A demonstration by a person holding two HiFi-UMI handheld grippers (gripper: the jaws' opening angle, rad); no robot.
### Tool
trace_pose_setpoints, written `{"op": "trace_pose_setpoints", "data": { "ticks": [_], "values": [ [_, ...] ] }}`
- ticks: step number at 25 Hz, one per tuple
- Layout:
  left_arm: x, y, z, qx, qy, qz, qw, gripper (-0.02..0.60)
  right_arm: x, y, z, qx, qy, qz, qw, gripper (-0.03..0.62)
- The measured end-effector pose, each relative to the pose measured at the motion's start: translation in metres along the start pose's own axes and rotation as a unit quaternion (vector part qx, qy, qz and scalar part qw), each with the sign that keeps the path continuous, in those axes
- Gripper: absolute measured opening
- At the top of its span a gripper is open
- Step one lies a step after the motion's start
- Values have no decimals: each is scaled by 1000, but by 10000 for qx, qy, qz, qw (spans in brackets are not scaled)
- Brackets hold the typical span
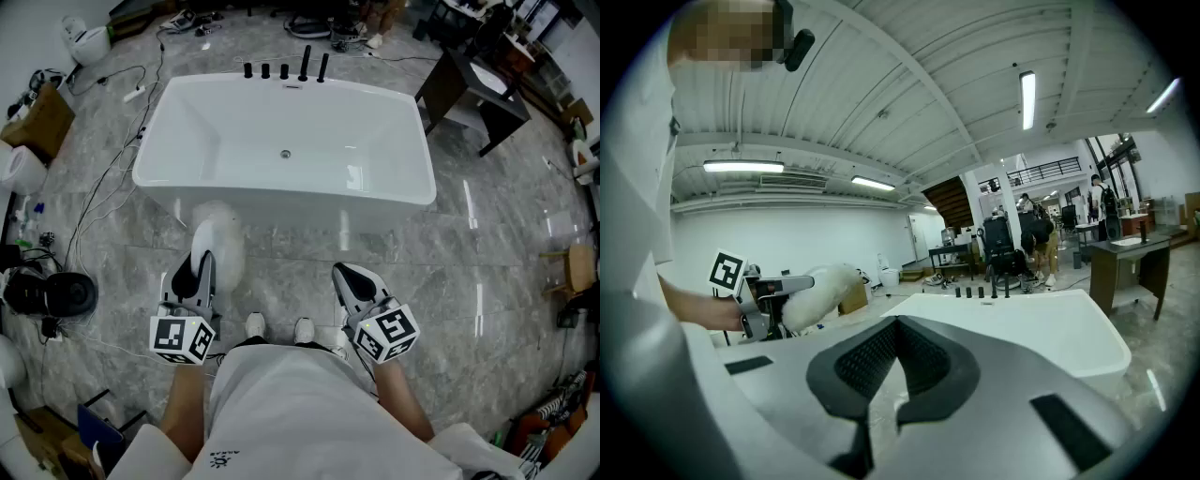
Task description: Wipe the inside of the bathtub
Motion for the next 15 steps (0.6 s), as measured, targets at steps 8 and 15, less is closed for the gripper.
{"op": "trace_pose_setpoints", "data": {
  "ticks": [8,15],
  "values": [
    [-4,2,-20,-40,44,-11,10000,98,1,6,-4,107,294,4,9995,18],
    [-5,-7,-36,7,278,1,9996,98,3,-3,-11,-16,726,120,9973,18]
  ]
}}
Point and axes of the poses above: the fingertips, and each gripper's own axes: x backward along the fingers, z to its left, y out of its top, the point moved 2 cm from there along x, backward along the fingers
